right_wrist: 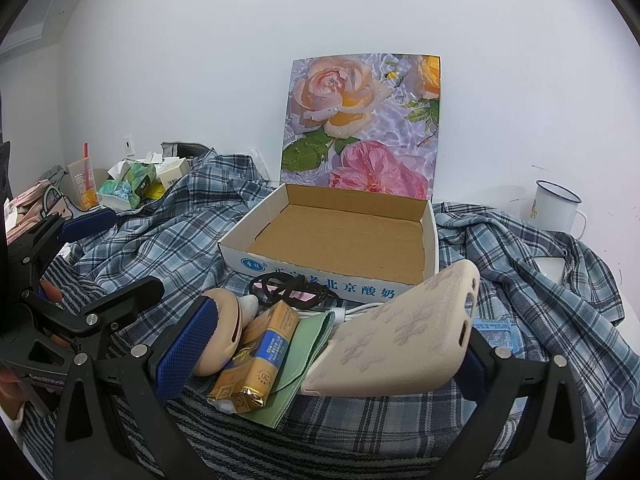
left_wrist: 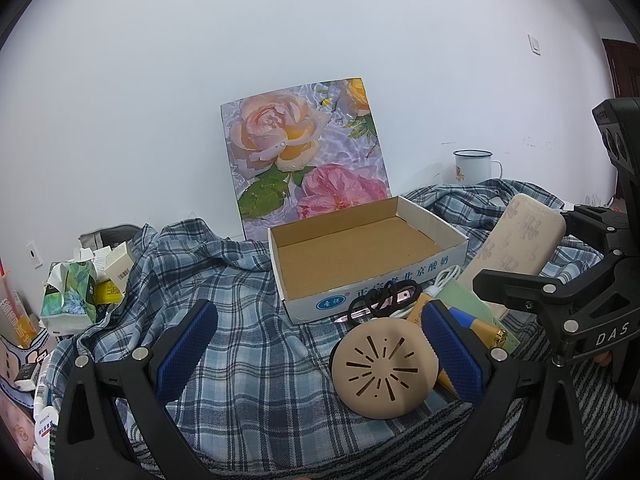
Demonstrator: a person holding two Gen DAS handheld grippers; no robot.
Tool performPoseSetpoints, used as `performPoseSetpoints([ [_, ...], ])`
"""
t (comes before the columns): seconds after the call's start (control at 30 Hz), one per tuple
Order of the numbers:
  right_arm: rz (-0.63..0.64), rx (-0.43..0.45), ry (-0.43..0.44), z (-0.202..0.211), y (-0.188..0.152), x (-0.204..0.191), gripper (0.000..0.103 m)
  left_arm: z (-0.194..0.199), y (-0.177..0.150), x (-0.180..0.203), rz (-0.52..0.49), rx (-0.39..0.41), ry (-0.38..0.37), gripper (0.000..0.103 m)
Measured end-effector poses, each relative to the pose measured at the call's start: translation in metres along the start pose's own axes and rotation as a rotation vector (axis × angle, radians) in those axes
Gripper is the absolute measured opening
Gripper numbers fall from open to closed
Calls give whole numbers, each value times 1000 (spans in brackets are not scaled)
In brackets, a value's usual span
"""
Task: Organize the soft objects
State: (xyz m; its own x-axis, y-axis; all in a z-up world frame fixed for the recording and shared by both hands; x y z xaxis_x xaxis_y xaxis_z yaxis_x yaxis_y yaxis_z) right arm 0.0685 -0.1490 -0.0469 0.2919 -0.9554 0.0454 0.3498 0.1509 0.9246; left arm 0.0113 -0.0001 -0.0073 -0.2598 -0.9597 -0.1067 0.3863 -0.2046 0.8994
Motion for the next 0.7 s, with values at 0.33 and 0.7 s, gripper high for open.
performPoseSetpoints([
  [0.33,-1,0,1,0,0,0,103,0,0,3,1,-3,-3,103],
  [0.7,-10,47,-15,8,-2,5,103,-16,3,6,-33,-129,-302,103],
])
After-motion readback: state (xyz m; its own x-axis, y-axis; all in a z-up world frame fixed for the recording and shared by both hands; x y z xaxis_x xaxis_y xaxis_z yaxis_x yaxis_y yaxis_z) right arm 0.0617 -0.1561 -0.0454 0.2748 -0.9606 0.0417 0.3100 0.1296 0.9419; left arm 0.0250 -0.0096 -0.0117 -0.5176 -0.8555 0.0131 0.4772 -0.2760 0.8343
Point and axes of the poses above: each gripper's, at about its wrist camera, not at the fingertips, and z roughly against the way its jaws point, x to its right, y to its top, the point moved 1 cm from there along -z, roughly the way its jaws point, and after that the axes turned 11 degrees about -y, right-handed, at the moved point
